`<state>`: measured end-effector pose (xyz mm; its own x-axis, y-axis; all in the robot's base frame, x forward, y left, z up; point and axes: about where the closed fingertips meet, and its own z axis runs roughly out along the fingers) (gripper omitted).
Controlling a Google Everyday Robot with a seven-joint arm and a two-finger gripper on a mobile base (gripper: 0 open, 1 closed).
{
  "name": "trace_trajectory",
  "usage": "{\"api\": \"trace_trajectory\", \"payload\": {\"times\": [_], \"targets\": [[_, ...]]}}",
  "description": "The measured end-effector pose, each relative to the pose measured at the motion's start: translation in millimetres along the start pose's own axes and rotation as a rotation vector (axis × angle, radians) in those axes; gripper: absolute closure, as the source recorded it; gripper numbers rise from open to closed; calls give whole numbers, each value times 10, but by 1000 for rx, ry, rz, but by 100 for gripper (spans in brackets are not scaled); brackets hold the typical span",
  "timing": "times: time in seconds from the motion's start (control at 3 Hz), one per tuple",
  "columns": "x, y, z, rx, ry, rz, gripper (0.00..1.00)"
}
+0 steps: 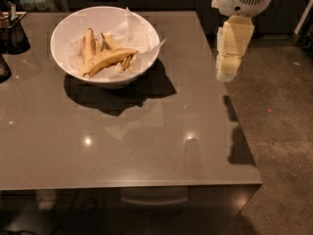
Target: Pick banana from white bowl
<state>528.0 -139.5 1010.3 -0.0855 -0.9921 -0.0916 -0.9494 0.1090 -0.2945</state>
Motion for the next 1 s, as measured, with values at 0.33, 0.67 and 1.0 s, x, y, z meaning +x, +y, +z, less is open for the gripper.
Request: {"api": "trace_trajectory", "payload": {"times": [0.33,0.67,1.0], "targets": [[-132,-80,-26,30,-25,-13,0],[-280,-190,-22,68,-21,-37,0],[-679,-455,74,66,-16,-139,0]]}}
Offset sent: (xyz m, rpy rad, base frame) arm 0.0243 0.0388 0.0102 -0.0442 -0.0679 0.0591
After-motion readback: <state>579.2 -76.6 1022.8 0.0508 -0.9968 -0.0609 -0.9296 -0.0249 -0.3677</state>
